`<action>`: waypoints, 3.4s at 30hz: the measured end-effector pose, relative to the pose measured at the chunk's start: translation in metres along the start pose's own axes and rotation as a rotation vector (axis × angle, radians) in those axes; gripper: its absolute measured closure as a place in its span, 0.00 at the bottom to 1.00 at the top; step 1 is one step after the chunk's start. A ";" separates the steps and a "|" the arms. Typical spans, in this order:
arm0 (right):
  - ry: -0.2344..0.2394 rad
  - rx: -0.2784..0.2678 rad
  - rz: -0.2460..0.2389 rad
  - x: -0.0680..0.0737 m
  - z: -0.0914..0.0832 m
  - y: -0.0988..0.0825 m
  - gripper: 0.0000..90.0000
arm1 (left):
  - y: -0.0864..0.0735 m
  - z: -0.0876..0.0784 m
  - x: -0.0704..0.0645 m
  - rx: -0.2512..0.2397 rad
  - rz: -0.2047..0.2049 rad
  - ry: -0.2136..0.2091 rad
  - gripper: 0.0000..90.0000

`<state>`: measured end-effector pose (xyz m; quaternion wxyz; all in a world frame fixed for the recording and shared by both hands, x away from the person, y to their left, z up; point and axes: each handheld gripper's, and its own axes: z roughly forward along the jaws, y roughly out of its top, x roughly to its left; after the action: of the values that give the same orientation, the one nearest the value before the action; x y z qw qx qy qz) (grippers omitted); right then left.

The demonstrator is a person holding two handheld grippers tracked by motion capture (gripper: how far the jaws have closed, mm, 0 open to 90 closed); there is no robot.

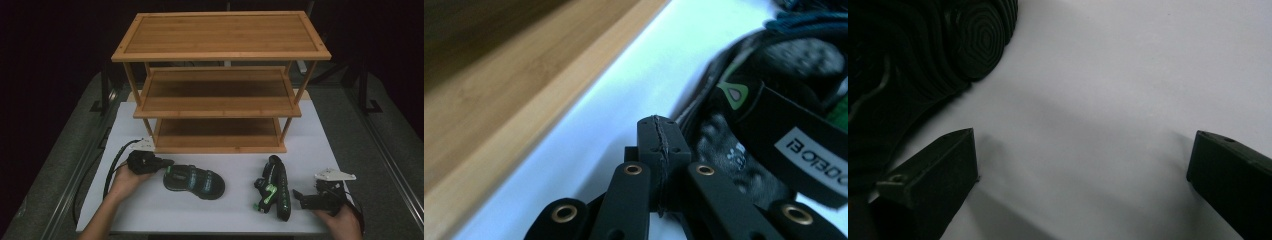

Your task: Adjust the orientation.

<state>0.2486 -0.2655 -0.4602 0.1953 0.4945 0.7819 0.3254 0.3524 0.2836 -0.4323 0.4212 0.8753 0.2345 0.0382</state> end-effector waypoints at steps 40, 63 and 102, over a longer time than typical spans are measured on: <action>-0.001 0.000 -0.002 0.000 0.000 0.000 0.00 | -0.032 -0.017 -0.078 0.019 0.076 -0.162 1.00; -0.001 0.000 -0.002 0.000 0.000 0.000 0.00 | -0.017 0.004 -0.101 0.026 0.138 -0.255 1.00; 0.000 0.000 0.000 0.000 0.000 0.000 0.00 | 0.064 0.031 -0.073 -0.004 0.186 -0.120 0.77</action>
<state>0.2487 -0.2655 -0.4602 0.1954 0.4944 0.7820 0.3254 0.3198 0.1943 -0.3944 0.4308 0.8932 0.1264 0.0251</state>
